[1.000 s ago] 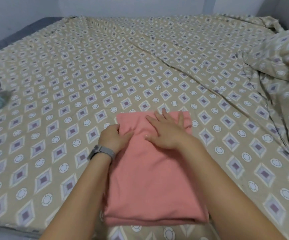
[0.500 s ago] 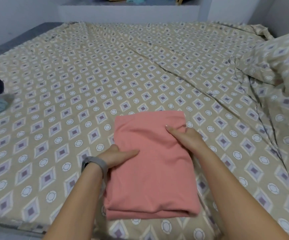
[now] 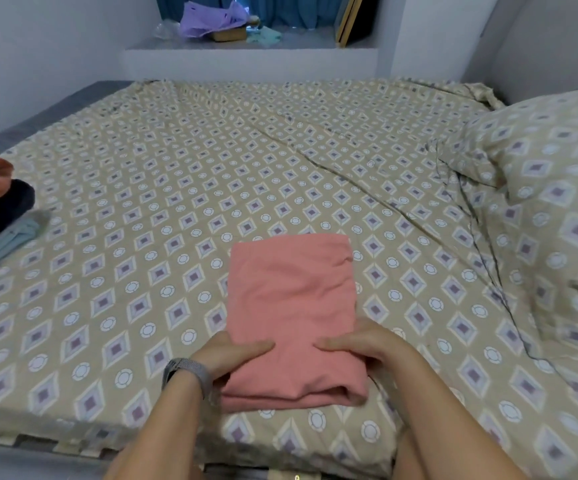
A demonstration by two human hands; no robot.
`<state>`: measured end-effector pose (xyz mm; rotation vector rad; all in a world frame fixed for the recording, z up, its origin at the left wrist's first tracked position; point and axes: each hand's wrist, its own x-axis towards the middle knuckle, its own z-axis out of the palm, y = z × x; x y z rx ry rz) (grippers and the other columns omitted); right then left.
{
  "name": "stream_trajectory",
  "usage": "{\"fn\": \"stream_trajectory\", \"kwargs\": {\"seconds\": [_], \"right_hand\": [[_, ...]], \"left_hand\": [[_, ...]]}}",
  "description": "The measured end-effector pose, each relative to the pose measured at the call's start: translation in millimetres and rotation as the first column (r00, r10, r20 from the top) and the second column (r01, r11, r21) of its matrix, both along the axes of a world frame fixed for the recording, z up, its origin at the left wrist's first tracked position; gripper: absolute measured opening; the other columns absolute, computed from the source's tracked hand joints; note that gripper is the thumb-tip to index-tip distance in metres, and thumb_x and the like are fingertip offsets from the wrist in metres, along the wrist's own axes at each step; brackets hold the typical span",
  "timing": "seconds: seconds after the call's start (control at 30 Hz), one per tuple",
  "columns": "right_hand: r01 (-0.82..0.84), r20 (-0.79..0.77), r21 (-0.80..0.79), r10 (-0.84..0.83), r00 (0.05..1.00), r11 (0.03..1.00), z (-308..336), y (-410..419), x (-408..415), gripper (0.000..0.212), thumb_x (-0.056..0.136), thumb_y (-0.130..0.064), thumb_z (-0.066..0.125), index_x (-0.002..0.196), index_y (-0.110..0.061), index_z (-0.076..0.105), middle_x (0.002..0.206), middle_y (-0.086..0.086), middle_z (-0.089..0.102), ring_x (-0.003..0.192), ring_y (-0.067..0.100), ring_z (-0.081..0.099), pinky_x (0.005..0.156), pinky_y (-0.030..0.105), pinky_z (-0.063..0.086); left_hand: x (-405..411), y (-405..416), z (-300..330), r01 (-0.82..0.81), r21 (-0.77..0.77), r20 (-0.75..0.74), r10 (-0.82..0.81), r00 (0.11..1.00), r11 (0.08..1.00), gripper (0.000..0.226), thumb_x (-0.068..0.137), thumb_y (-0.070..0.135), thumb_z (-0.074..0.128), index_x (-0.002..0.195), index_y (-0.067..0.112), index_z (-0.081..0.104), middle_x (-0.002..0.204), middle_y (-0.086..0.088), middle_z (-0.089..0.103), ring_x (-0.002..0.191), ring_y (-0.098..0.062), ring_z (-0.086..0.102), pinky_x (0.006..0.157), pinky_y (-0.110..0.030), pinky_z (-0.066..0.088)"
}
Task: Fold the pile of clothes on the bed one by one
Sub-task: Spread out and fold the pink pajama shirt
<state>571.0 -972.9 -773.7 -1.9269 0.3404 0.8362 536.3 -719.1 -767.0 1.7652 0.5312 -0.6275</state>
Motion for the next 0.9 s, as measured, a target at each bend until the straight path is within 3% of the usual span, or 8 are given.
{"fn": "stream_trajectory", "kwargs": {"seconds": [0.07,0.13,0.3,0.37,0.47,0.57,0.7,0.9], "right_hand": [[-0.073,0.001,-0.021,0.073,0.997,0.997,1.4,-1.1,-14.3,0.084,0.053,-0.019,0.094,0.127,-0.013,0.055,0.115,0.001,0.065,0.104,0.019,0.062,0.086,0.031,0.054],[-0.075,0.028,-0.010,0.076,0.997,0.997,1.5,-3.5,-27.8,0.103,0.041,-0.014,0.085,0.137,-0.009,0.047,0.123,0.006,0.061,0.115,0.024,0.057,0.099,0.035,0.049],[-0.224,-0.052,0.036,0.225,0.973,0.974,13.3,-6.7,-60.0,0.102,0.058,-0.010,0.090,0.138,-0.022,0.028,0.128,-0.003,0.049,0.119,0.017,0.048,0.094,0.023,0.045],[-0.112,0.013,0.193,0.112,0.994,0.975,13.1,-6.1,-66.6,0.090,0.064,-0.011,0.089,0.138,-0.013,0.038,0.121,-0.003,0.059,0.110,0.014,0.058,0.087,0.018,0.050],[0.232,0.140,0.359,-0.298,0.944,0.904,5.3,-0.1,-61.3,0.064,0.069,-0.027,0.087,0.122,-0.004,0.061,0.102,0.005,0.073,0.091,0.016,0.071,0.069,0.019,0.056],[0.411,0.127,0.458,-0.515,0.848,0.788,-6.3,6.6,-39.2,0.046,0.083,-0.031,0.076,0.118,-0.005,0.064,0.103,0.008,0.074,0.095,0.021,0.071,0.077,0.028,0.058],[0.486,-0.111,0.649,-0.558,0.822,0.586,-23.4,3.7,-4.0,0.041,0.088,-0.021,0.065,0.122,0.001,0.061,0.110,0.016,0.072,0.099,0.026,0.069,0.081,0.035,0.058],[0.470,-0.176,0.659,-0.486,0.856,0.587,-40.8,9.0,31.9,0.081,0.065,-0.040,0.087,0.136,-0.018,0.054,0.124,0.009,0.067,0.113,0.028,0.064,0.100,0.047,0.049]], "left_hand": [[-8.1,5.9,-1.6,0.005,-0.044,0.024,-0.004,1.000,0.999,0.072,0.058,0.031,0.088,0.120,0.008,0.058,0.102,-0.001,0.068,0.094,-0.018,0.064,0.082,-0.029,0.051],[-16.0,13.3,-1.1,-0.019,-0.056,0.036,0.021,0.999,0.998,0.064,0.064,0.020,0.084,0.120,0.002,0.059,0.101,-0.005,0.070,0.095,-0.022,0.065,0.088,-0.034,0.052],[-40.7,20.1,4.6,-0.011,-0.205,-0.037,0.004,0.999,0.979,0.062,0.067,0.013,0.076,0.123,0.001,0.055,0.118,-0.019,0.066,0.112,-0.036,0.061,0.099,-0.046,0.049],[-43.3,20.9,4.4,-0.049,-0.285,-0.065,0.031,0.997,0.957,0.050,0.073,0.015,0.074,0.118,0.004,0.057,0.118,-0.019,0.066,0.102,-0.034,0.064,0.085,-0.042,0.055],[-36.1,23.2,-6.5,-0.245,-0.307,0.015,0.263,0.965,0.920,0.034,0.083,0.038,0.072,0.092,0.007,0.062,0.091,-0.016,0.066,0.079,-0.027,0.062,0.074,-0.037,0.048],[-27.8,13.4,-8.9,-0.296,-0.281,0.144,0.345,0.928,0.913,0.037,0.085,0.040,0.069,0.094,0.004,0.070,0.087,-0.010,0.075,0.080,-0.026,0.071,0.074,-0.033,0.052],[1.8,-2.9,-10.1,-0.237,-0.350,0.126,0.297,0.947,0.906,0.033,0.084,0.031,0.072,0.108,0.010,0.068,0.097,-0.008,0.075,0.090,-0.024,0.072,0.080,-0.034,0.055],[26.3,-10.4,-31.6,-0.221,-0.402,0.131,0.295,0.947,0.888,0.043,0.082,0.026,0.071,0.123,0.022,0.060,0.112,0.002,0.072,0.102,-0.016,0.069,0.079,-0.027,0.054]]}}
